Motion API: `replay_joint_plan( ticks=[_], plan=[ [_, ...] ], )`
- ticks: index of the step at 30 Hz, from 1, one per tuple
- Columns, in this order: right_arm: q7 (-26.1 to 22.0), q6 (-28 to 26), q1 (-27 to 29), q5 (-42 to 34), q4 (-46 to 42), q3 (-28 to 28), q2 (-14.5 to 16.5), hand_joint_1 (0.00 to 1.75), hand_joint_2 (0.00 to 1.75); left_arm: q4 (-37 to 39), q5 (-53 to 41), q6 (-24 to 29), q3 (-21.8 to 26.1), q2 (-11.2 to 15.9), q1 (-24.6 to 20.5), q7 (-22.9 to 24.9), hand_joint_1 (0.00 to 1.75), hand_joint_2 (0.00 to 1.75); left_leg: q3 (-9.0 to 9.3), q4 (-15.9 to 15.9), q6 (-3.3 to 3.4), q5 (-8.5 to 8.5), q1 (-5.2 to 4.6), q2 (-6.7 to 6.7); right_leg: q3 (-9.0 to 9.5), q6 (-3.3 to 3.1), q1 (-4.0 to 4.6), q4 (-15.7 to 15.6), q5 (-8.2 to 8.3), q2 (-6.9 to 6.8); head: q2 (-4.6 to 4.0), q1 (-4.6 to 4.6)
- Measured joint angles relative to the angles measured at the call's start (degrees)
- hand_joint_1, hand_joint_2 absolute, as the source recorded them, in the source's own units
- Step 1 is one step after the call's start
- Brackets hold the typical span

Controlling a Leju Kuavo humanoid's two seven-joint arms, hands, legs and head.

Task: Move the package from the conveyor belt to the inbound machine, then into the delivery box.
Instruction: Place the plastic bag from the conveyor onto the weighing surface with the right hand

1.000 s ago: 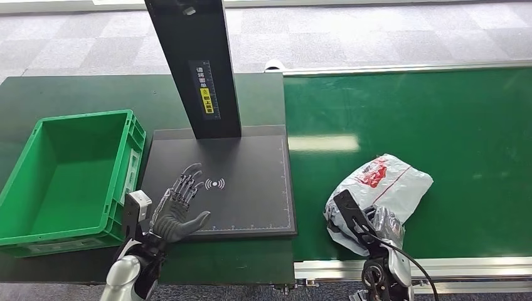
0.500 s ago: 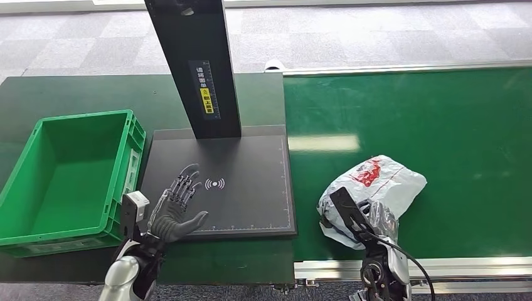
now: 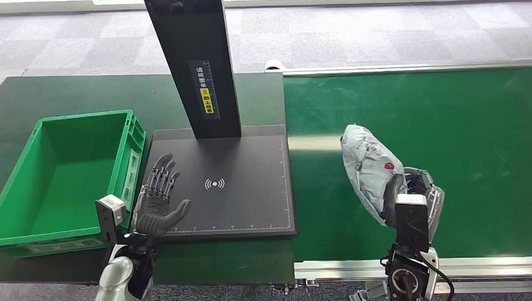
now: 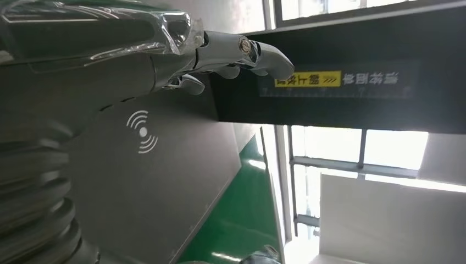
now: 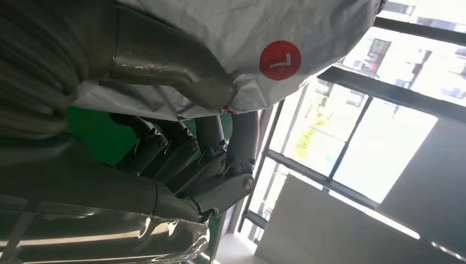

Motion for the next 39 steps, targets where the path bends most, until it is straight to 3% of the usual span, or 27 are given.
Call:
replay_joint_plan(
  ticks=[4, 7, 9, 12, 15, 18, 22, 27, 36, 39],
  plan=[
    [-5.48, -4.34, 0.88, -3.53, -5.17, -1.30, 1.33, 1.75, 1.75, -0.70, 0.00, 5.59, 0.07, -0.68, -0.93, -2.39, 0.00, 1.75, 0.02, 0.00, 0.00, 0.00, 0.00, 0.01, 0.03, 0.00, 0.00, 0.00, 0.01, 0.00, 0.00, 0.01],
    [-6.21, -10.01, 0.59, 5.59, -7.08, -0.28, 1.90, 1.75, 1.75, -1.17, 0.64, 9.09, 0.05, -1.04, -1.55, -3.81, 0.00, 1.75, 0.04, -0.01, 0.00, 0.00, 0.00, 0.05, 0.13, 0.00, 0.00, 0.00, 0.01, 0.01, 0.00, 0.01],
    [-2.92, -11.99, -0.64, 19.80, -6.74, 2.66, 1.96, 1.75, 1.75, -1.67, 1.05, 10.48, -0.09, -1.17, -1.65, -4.46, 0.00, 1.75, 0.06, -0.03, 0.00, 0.00, 0.01, 0.15, 0.17, 0.00, 0.01, 0.01, 0.01, 0.07, 0.00, 0.00],
    [4.99, -9.46, -5.07, 40.87, -2.15, 10.12, 1.75, 1.75, 1.75, -2.52, 1.44, 11.73, -0.49, -1.23, -1.69, -5.26, 0.00, 1.75, 0.14, -0.04, -0.01, 0.03, 0.02, 0.24, 0.18, -0.02, 0.03, 0.01, 0.02, 0.13, 0.00, 0.00],
    [10.47, -6.35, -10.46, 50.79, 5.87, 17.75, 1.14, 1.75, 1.75, -3.15, 1.91, 12.28, -0.67, -1.16, -1.74, -5.62, 0.00, 1.75, 0.17, -0.04, -0.01, 0.09, 0.03, 0.15, 0.20, -0.03, 0.05, 0.02, 0.03, 0.03, 0.00, 0.00],
    [12.98, -3.91, -16.58, 55.62, 16.64, 24.85, 0.39, 1.75, 1.75, -3.42, 2.51, 12.59, -0.67, -0.88, -1.78, -5.66, 0.00, 1.75, 0.17, -0.03, 0.00, 0.11, 0.03, 0.16, 0.21, -0.03, 0.05, 0.03, 0.05, 0.03, 0.00, 0.01],
    [12.71, -3.25, -23.56, 56.74, 31.26, 33.30, 0.13, 1.75, 1.75, -3.35, 2.97, 12.64, -0.70, -0.56, -1.89, -5.51, 0.00, 1.75, 0.13, -0.01, 0.01, 0.11, 0.03, 0.00, 0.19, -0.02, 0.05, 0.03, 0.05, -0.11, 0.00, 0.01],
    [9.67, -2.58, -27.99, 54.19, 43.01, 40.25, 0.35, 1.75, 1.75, -2.92, 3.41, 12.25, -0.92, -0.26, -2.03, -5.46, 0.00, 1.75, 0.07, -0.01, 0.01, 0.10, 0.02, -0.08, 0.17, -0.01, 0.04, 0.02, 0.03, -0.18, 0.00, 0.01],
    [3.34, 2.24, -28.88, 42.66, 52.92, 48.70, 2.88, 1.75, 1.75, -2.48, 4.11, 12.09, -1.90, 0.12, -2.13, -5.21, 0.00, 1.75, 0.08, -0.01, 0.00, 0.09, 0.02, -0.06, 0.14, -0.02, 0.05, 0.02, 0.02, -0.17, 0.00, 0.02],
    [-2.07, 8.68, -28.80, 33.02, 53.74, 49.35, 3.20, 1.75, 1.75, -2.11, 4.23, 11.85, -2.07, 0.21, -2.29, -5.18, 0.00, 1.75, 0.10, -0.01, 0.00, 0.09, 0.02, -0.05, 0.15, -0.02, 0.05, 0.02, 0.02, -0.17, 0.00, 0.03]
  ],
)
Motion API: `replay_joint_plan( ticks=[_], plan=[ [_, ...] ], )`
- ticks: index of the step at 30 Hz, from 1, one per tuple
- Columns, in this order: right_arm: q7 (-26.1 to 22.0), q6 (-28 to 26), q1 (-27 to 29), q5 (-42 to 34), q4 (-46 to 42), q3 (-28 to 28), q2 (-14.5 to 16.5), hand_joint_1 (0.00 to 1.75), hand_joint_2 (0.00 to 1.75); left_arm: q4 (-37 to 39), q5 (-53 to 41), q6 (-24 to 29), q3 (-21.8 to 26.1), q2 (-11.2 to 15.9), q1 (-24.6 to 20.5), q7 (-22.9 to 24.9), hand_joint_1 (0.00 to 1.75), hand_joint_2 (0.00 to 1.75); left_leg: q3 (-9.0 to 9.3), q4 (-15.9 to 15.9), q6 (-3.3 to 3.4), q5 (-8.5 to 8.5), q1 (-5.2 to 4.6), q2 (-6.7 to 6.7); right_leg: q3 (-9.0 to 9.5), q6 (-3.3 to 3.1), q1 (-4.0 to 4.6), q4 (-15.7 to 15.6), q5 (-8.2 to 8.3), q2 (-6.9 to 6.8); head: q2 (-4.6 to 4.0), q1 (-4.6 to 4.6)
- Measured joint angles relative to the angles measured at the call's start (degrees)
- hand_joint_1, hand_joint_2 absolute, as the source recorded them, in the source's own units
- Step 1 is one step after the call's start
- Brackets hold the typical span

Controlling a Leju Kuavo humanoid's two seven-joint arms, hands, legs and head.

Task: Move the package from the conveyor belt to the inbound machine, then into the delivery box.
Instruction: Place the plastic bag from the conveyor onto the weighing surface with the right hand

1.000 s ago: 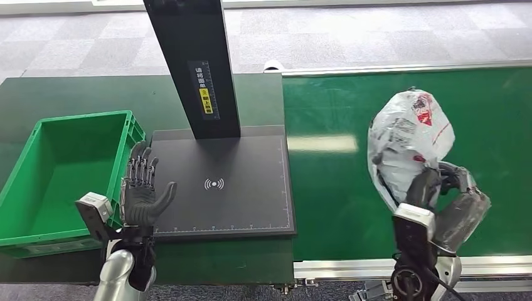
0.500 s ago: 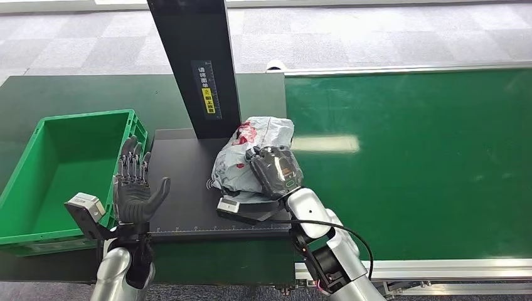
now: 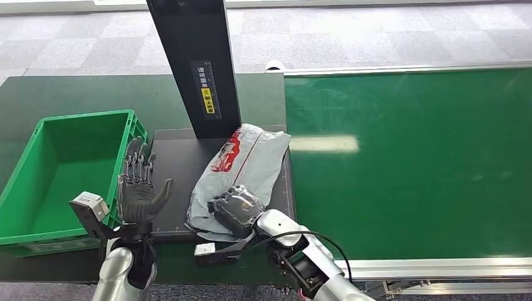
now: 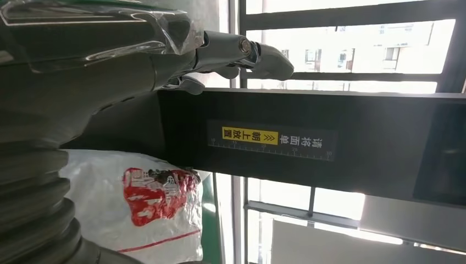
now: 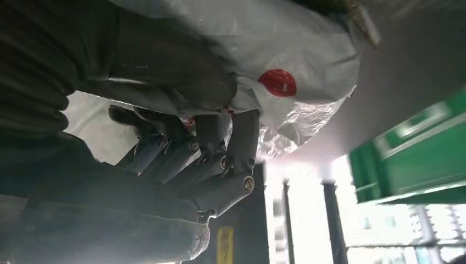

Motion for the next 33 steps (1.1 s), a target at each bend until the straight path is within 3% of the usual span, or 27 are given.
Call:
replay_joint_plan(
  ticks=[3, 5, 7, 8, 13, 19, 26, 33],
  plan=[
    [-5.34, 9.71, 1.68, -16.91, -2.03, 0.02, 0.11, 1.75, 1.75, 0.45, 0.12, -0.33, -0.27, 0.01, -0.31, 0.03, 0.00, 1.75, 0.00, 0.01, 0.00, 0.00, 0.00, -0.01, -0.01, 0.00, 0.00, 0.00, 0.00, 0.00, 0.00, 0.00],
    [-6.08, 13.57, 3.33, -26.65, -5.86, 0.03, -0.37, 0.93, 1.75, 0.67, 0.13, -0.70, -0.35, 0.05, -0.33, 0.03, 0.00, 1.75, -0.02, 0.01, 0.00, 0.00, 0.00, 0.00, -0.04, 0.00, 0.00, 0.00, 0.00, 0.01, 0.00, -0.01],
    [-5.28, 14.58, 4.42, -31.56, -9.95, -0.19, -1.23, 0.06, 1.75, 0.75, 0.13, -1.05, -0.33, 0.11, -0.27, 0.03, 0.00, 1.75, -0.03, 0.00, 0.00, -0.01, 0.00, 0.02, -0.06, 0.00, 0.00, 0.00, 0.00, 0.01, 0.00, -0.02],
    [-4.58, 14.56, 4.82, -32.87, -11.83, -0.52, -1.73, 0.00, 1.75, 0.75, 0.13, -1.17, -0.31, 0.18, -0.19, 0.03, 0.00, 1.75, -0.04, 0.00, 0.00, -0.01, 0.00, 0.02, -0.06, 0.00, 0.00, -0.01, 0.00, 0.01, 0.00, -0.01],
    [-3.12, 14.42, 8.67, -38.42, -19.93, -6.62, -4.01, 0.00, 1.75, -0.12, -0.04, -3.14, 0.08, 0.66, 1.46, 0.03, 0.00, 1.75, -0.03, 0.00, 0.00, -0.01, -0.01, -0.01, -0.03, 0.01, -0.01, -0.02, -0.01, 0.00, 0.00, -0.01],
    [-2.41, 13.77, 15.28, -35.53, -28.72, -16.63, -6.04, 0.00, 1.75, -2.48, -1.57, -5.48, 0.73, 0.81, 4.74, 0.04, 0.00, 1.75, -0.04, 0.00, 0.00, -0.05, -0.01, -0.01, -0.05, 0.01, -0.02, -0.02, -0.02, 0.01, 0.00, -0.01],
    [-1.96, 15.01, 19.45, -33.94, -34.01, -21.46, -6.69, 0.00, 1.75, -2.77, -3.61, -6.97, 0.73, 0.43, 4.58, 0.93, 0.00, 1.75, -0.02, 0.00, 0.00, -0.05, -0.01, 0.03, -0.04, 0.01, -0.01, -0.03, -0.02, 0.02, 0.00, -0.01],
    [-2.07, 13.71, 21.59, -37.36, -36.96, -25.67, -6.47, 0.00, 1.75, -2.79, -9.42, -6.16, 0.07, 0.25, 4.51, 2.32, 0.00, 1.75, -0.02, 0.00, 0.00, -0.05, -0.01, 0.02, -0.03, 0.02, -0.02, -0.03, -0.02, 0.02, 0.00, -0.01]
  ],
)
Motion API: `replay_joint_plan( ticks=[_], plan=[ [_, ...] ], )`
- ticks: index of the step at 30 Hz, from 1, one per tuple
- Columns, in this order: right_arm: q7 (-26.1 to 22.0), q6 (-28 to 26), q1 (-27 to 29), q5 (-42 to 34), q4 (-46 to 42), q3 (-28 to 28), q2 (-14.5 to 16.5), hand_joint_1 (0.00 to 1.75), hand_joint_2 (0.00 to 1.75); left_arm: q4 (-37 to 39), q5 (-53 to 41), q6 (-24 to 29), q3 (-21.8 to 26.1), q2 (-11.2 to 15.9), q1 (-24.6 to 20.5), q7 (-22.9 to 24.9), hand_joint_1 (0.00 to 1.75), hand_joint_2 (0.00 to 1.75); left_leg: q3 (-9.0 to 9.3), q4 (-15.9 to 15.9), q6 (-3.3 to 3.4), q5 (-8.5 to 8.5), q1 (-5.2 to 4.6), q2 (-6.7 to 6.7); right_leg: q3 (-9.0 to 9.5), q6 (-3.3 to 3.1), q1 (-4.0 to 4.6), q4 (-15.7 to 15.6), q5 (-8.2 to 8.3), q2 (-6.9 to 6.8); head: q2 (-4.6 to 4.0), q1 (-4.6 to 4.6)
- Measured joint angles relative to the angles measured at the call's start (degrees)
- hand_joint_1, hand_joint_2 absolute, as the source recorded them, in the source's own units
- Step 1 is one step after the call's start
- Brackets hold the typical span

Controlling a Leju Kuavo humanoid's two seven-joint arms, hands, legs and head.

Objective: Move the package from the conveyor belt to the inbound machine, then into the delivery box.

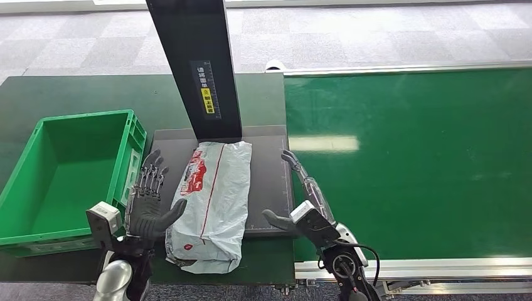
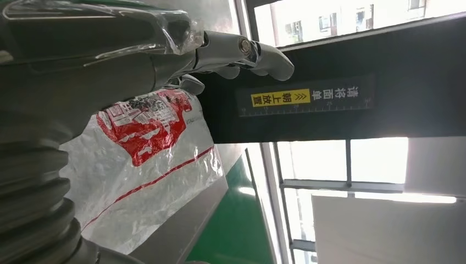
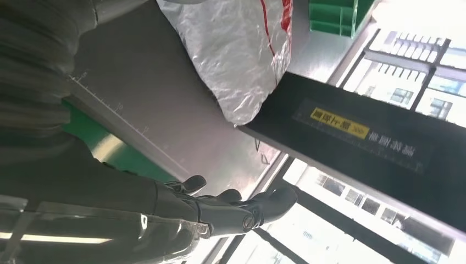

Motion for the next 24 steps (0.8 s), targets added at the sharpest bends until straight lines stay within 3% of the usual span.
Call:
replay_joint_plan(
  ticks=[6, 11, 19, 24],
  plan=[
    [0.89, 0.30, 0.71, -1.00, -1.51, -2.93, 0.18, 0.00, 1.75, 0.01, -11.08, 1.83, -3.28, 0.41, -0.05, 1.12, 0.00, 1.75, 0.00, 0.00, 0.00, -0.01, 0.00, 0.00, -0.01, 0.00, -0.01, 0.00, 0.00, 0.00, 0.00, -0.01],
    [1.35, 0.83, 1.08, -1.00, -1.88, -4.30, 0.42, 0.00, 1.75, 0.63, -27.12, 3.79, -8.92, 1.59, -0.52, 5.32, 0.00, 1.75, 0.00, 0.00, 0.00, -0.01, 0.00, 0.01, 0.00, 0.00, 0.00, 0.00, 0.00, 0.00, 0.00, -0.01],
    [1.37, 0.97, 1.57, -0.27, -1.96, -5.25, 0.53, 0.00, 1.75, 4.74, -38.95, 2.33, -15.17, 2.92, -2.17, 10.23, 0.00, 1.75, 0.00, 0.00, 0.00, -0.01, 0.00, -0.01, 0.00, 0.00, -0.01, 0.00, 0.00, 0.00, 0.00, -0.01],
    [1.83, 0.97, 2.24, 0.27, -2.38, -5.88, 0.71, 0.00, 1.75, 10.82, -43.32, 5.28, -17.37, 3.22, -4.21, 12.80, 0.00, 1.75, 0.00, 0.00, 0.00, 0.00, 0.00, 0.00, 0.00, 0.00, -0.01, 0.00, 0.00, 0.00, 0.00, -0.01]
  ],
)
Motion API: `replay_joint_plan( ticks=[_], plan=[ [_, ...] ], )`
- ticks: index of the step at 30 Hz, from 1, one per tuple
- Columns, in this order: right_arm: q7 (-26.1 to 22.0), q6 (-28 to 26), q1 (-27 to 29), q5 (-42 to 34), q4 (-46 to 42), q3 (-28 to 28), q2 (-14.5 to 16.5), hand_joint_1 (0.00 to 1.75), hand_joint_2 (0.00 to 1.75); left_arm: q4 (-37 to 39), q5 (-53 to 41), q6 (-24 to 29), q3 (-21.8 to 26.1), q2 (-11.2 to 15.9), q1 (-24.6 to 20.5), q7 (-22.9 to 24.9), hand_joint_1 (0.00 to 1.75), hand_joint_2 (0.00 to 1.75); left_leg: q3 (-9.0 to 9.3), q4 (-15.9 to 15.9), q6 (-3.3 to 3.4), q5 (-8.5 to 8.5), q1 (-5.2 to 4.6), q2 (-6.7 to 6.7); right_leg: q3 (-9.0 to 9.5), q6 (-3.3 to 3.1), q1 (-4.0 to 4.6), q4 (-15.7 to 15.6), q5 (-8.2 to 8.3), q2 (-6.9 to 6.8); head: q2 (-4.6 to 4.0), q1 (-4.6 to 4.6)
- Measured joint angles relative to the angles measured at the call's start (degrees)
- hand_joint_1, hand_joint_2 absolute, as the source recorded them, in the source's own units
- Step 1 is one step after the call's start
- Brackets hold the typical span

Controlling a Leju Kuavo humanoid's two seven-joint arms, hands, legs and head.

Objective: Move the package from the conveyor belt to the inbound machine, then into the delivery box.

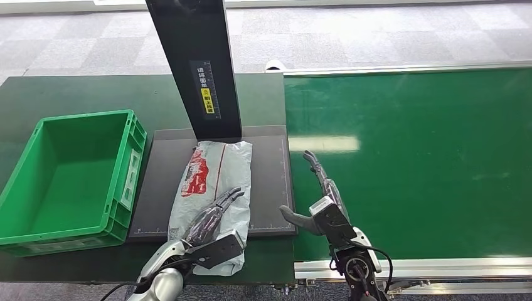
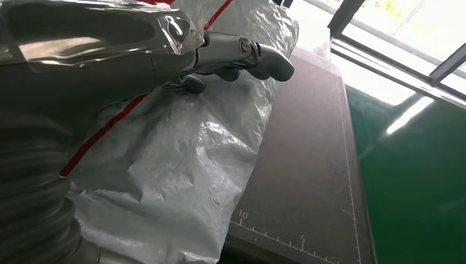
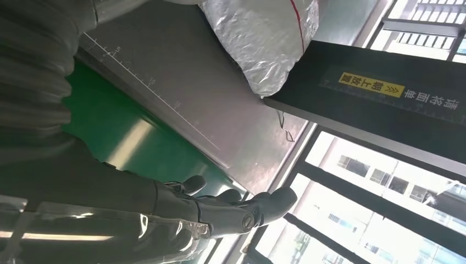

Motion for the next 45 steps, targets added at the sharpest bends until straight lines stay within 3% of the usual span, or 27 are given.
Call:
replay_joint_plan(
  ticks=[4, 5, 8, 9, 10, 15, 25, 35, 45],
  plan=[
    [0.33, 0.01, 0.26, 0.15, -0.08, -0.24, 0.16, 0.00, 1.75, 2.34, -1.07, 0.98, -0.60, 0.17, -1.01, 0.84, 0.00, 1.75, 0.00, 0.00, 0.00, 0.00, 0.00, 0.00, 0.00, 0.00, 0.00, 0.00, 0.00, 0.00, 0.00, -0.01],
    [0.47, 0.03, 0.33, 0.26, -0.09, -0.29, 0.23, 0.00, 1.75, 2.74, -1.67, 1.53, -0.70, 0.21, -1.14, 1.07, 0.10, 1.75, 0.00, 0.00, 0.00, 0.00, 0.00, 0.00, 0.00, 0.00, 0.00, 0.00, 0.00, 0.00, 0.00, 0.00],
    [1.03, 0.30, 0.48, 0.62, -0.09, -0.40, 0.40, 0.00, 1.75, 3.74, -3.40, 3.24, -1.12, 0.33, -1.40, 1.08, 1.27, 1.75, 0.00, 0.00, 0.00, 0.00, 0.00, 0.00, 0.00, 0.00, 0.00, 0.00, 0.00, 0.00, 0.00, 0.00],
    [1.60, 0.44, 0.49, 0.72, -0.08, -0.44, 0.43, 0.00, 1.75, 4.08, -4.01, 4.10, -1.30, 0.36, -1.45, 0.73, 1.58, 1.75, 0.00, 0.00, 0.00, 0.00, 0.00, 0.00, 0.01, 0.00, 0.00, 0.00, 0.00, 0.00, 0.00, -0.01],
    [2.59, 0.60, 0.49, 0.78, -0.05, -0.53, 0.48, 0.00, 1.75, 4.44, -4.71, 5.35, -1.45, 0.37, -1.47, 0.23, 1.62, 1.75, 0.00, 0.00, 0.00, 0.00, 0.00, 0.00, 0.01, 0.00, 0.00, 0.00, 0.00, 0.00, 0.00, -0.01],
    [9.40, 0.79, 0.43, -0.49, 1.33, -2.54, 0.88, 0.00, 1.75, 5.72, -7.55, 12.15, -2.20, 0.38, -1.46, -1.15, 1.70, 1.75, -0.01, 0.00, 0.00, 0.00, 0.00, -0.01, 0.02, 0.00, 0.00, 0.00, 0.00, -0.01, 0.00, -0.01],
    [14.29, 1.63, -0.55, -1.52, 6.87, -5.81, 1.20, 0.00, 1.75, 5.87, -8.09, 17.77, -2.60, -0.08, -0.97, -1.95, 1.71, 1.75, -0.02, -0.01, 0.00, -0.01, 0.00, -0.02, 0.01, 0.00, 0.00, 0.00, 0.00, -0.01, 0.00, -0.01],
    [11.96, 4.35, -2.04, -0.86, 10.31, -5.02, 1.34, 0.00, 1.75, 4.98, -3.98, 18.73, -2.80, -0.29, -0.21, -4.52, 1.75, 1.75, -0.02, 0.00, 0.00, 0.00, 0.00, -0.02, 0.01, 0.00, 0.00, 0.00, 0.00, -0.01, 0.00, 0.00],
    [9.81, 4.51, -3.63, -2.39, 12.56, -2.87, 1.33, 0.00, 1.75, -2.50, 6.44, 31.36, -2.17, -0.92, 0.67, -12.76, 1.75, 1.75, -0.03, 0.00, 0.00, 0.00, 0.00, -0.04, 0.02, 0.00, 0.00, 0.00, 0.00, -0.01, 0.00, 0.00]
  ],
)
